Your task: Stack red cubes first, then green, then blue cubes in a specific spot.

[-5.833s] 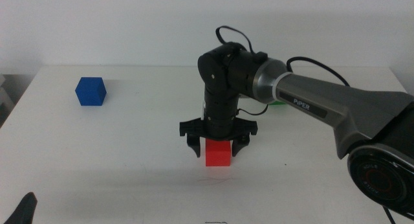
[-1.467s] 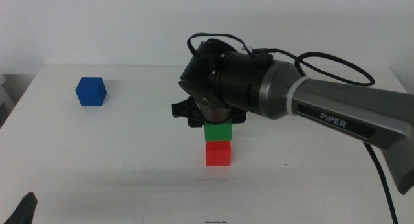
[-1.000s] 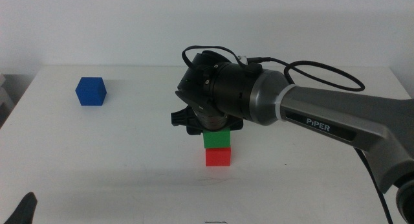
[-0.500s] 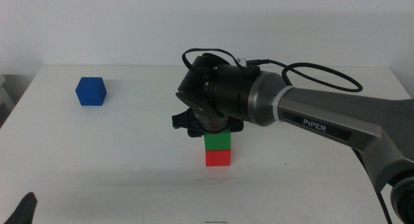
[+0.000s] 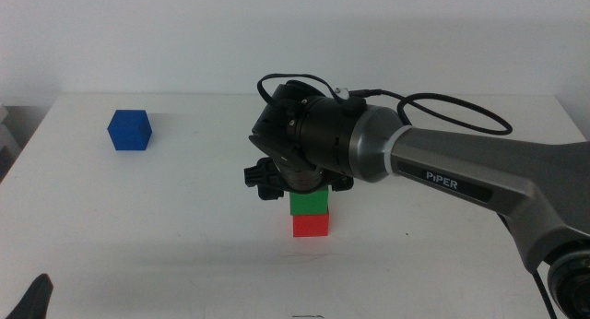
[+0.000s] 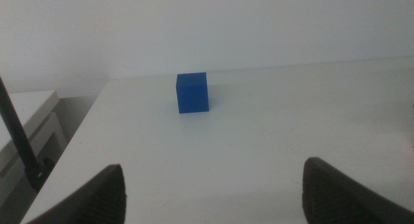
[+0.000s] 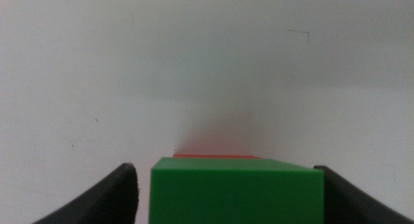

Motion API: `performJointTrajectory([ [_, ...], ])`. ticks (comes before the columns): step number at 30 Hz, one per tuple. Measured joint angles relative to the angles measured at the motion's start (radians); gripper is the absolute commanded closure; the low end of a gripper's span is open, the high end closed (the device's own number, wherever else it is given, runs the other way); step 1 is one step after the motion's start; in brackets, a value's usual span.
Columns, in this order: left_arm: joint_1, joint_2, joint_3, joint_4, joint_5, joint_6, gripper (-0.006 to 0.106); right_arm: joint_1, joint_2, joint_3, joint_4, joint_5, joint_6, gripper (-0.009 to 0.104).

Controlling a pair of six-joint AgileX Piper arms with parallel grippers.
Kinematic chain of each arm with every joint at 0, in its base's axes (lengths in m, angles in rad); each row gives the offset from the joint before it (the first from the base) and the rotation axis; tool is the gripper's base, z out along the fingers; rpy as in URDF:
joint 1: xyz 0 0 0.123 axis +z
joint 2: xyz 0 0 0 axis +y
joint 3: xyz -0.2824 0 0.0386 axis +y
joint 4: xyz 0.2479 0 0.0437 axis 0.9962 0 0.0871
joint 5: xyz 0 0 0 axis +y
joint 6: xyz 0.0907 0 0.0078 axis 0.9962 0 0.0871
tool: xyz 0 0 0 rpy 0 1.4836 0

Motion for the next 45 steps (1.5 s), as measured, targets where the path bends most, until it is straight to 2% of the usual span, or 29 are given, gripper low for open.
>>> performJointTrajectory([
  [5,0.000,0.000,0.000,0.000,0.000,0.000,0.007,-0.005,-0.040,0.001,0.028,0.028,0.001,0.012],
  [11,0.000,0.000,0.000,0.000,0.000,0.000,0.007,-0.003,-0.257,0.005,0.024,0.133,-0.031,0.012],
  [17,0.000,0.000,0.000,0.000,0.000,0.000,0.007,-0.004,-0.532,0.142,0.039,0.127,-0.273,0.015],
  [28,0.000,0.000,0.000,0.000,0.000,0.000,0.007,-0.093,-1.138,0.608,0.224,-0.035,-0.702,0.015],
  [35,0.000,0.000,0.000,0.000,0.000,0.000,0.007,-0.109,-1.444,0.770,0.368,-0.065,-0.923,0.016],
  [40,0.000,0.000,0.000,0.000,0.000,0.000,0.007,-0.109,-1.497,0.785,0.408,-0.069,-0.978,0.016],
  [45,0.000,0.000,0.000,0.000,0.000,0.000,0.007,-0.109,-1.499,0.786,0.389,-0.075,-0.987,0.016],
])
